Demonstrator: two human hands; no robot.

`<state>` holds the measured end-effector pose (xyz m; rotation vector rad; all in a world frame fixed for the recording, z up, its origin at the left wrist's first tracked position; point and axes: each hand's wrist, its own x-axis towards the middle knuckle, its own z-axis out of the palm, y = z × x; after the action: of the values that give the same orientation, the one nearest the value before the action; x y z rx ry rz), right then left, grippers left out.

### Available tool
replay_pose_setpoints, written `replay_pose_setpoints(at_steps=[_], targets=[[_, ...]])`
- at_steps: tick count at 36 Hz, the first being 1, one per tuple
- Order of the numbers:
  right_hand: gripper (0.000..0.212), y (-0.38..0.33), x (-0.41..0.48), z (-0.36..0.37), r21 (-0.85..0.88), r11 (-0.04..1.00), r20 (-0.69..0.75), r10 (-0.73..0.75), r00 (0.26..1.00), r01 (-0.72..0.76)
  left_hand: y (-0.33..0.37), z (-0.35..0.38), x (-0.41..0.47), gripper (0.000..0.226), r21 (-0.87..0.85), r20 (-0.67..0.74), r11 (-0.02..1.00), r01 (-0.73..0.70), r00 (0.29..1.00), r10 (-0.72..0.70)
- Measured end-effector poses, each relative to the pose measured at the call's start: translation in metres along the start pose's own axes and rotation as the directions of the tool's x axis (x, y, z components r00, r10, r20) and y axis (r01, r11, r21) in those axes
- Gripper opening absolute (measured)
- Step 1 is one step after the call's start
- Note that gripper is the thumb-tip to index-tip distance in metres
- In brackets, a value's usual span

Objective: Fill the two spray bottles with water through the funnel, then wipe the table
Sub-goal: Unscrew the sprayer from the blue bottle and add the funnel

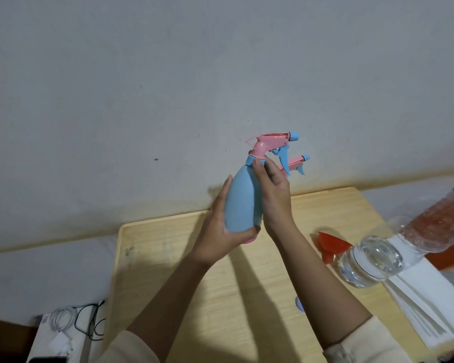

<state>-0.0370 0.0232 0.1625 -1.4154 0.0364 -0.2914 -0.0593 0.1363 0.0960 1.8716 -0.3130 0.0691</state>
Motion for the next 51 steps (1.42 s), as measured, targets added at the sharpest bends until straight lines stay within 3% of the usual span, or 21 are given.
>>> replay_pose_setpoints(at_steps=[4,14,23,26,29,35,38,40,47,51], targets=[[0.016,-0.003,0.001,0.002,0.034,0.999,-0.107,-0.02,0.994,0.024,-0.002,0.004,0.0,0.112,-0.006,0.015,1.0,0.012,1.0,-0.012],[0.009,-0.022,0.021,-0.011,0.033,0.994,-0.149,-0.094,0.984,0.1,-0.034,0.004,-0.015,0.106,-0.039,0.041,0.988,0.152,0.988,-0.15],[0.013,-0.038,0.034,-0.054,0.232,0.964,-0.272,-0.06,0.96,0.126,-0.076,0.004,-0.031,0.105,-0.116,-0.17,0.947,0.3,0.933,-0.317],[0.015,-0.016,0.025,-0.067,0.127,0.991,-0.195,-0.002,0.981,0.027,-0.079,0.008,-0.033,0.1,-0.099,-0.209,0.952,0.289,0.929,-0.304],[0.019,0.028,0.009,-0.077,-0.051,0.986,-0.123,0.152,0.981,-0.159,-0.082,0.017,-0.034,0.096,-0.104,-0.246,0.951,0.291,0.919,-0.309],[0.023,0.12,-0.035,-0.087,-0.431,0.795,-0.093,0.432,0.897,-0.427,-0.085,0.037,-0.038,0.099,-0.031,-0.318,0.96,0.279,0.908,-0.274],[0.021,0.139,-0.05,-0.089,-0.566,0.699,-0.088,0.475,0.875,-0.436,-0.086,0.044,-0.043,0.11,0.103,-0.352,0.94,0.326,0.896,-0.273],[0.032,0.147,-0.056,-0.091,-0.598,0.676,-0.092,0.476,0.875,-0.431,-0.083,0.049,-0.048,0.114,0.152,-0.372,0.915,0.373,0.88,-0.297],[0.031,0.163,-0.059,-0.094,-0.692,0.626,-0.073,0.435,0.897,-0.36,-0.092,0.056,-0.058,0.111,0.13,-0.365,0.902,0.412,0.866,-0.343],[0.033,0.171,-0.06,-0.089,-0.737,0.6,-0.053,0.405,0.913,-0.31,-0.096,0.053,-0.057,0.111,0.062,-0.289,0.938,0.34,0.906,-0.309]])
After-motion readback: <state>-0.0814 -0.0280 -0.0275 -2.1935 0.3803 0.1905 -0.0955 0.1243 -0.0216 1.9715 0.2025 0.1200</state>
